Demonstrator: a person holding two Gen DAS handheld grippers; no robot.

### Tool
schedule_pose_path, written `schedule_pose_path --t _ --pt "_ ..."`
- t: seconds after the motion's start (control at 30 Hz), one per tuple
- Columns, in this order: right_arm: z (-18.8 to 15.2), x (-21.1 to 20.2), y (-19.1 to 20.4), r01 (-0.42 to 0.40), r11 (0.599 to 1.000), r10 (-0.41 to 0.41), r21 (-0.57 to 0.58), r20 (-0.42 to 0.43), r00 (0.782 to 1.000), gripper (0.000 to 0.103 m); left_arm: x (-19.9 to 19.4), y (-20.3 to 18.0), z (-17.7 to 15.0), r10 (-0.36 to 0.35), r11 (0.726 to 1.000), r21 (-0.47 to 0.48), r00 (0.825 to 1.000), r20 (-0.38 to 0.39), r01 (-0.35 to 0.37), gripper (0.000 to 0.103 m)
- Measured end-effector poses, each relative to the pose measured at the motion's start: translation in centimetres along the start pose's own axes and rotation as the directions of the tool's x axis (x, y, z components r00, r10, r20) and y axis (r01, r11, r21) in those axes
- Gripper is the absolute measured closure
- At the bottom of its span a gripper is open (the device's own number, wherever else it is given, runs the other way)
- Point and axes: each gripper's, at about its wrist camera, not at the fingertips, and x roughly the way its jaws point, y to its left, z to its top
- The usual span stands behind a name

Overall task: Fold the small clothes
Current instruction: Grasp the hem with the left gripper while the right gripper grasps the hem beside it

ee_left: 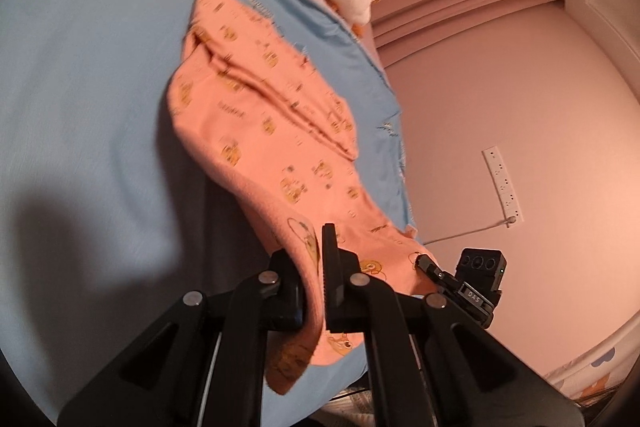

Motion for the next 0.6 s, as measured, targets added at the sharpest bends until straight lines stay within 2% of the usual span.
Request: schedule_pose_path --t 0.17,0.3,0.6 --pt "1.3 0.2 0.5 -0.021 1.0 0.022 -0.018 0.032 0.999 0.098 0.5 -1.2 1.4 -0.013 1.0 0.028 1.0 0.014 0.012 0.1" --pt "2.2 0.3 0.8 -0.021 0.999 0.023 -0.033 0.049 0.999 0.097 0.6 -2.2 2.5 0.06 0.995 0.077 0.997 0.04 -0.063 0.1" --pt "3.8 0.1 0.5 -0.007 0.999 0.01 -0.041 0.072 0.997 0.098 1.3 -3.2 4.6 0.117 0.984 0.126 0.991 0.059 -0.123 0.1"
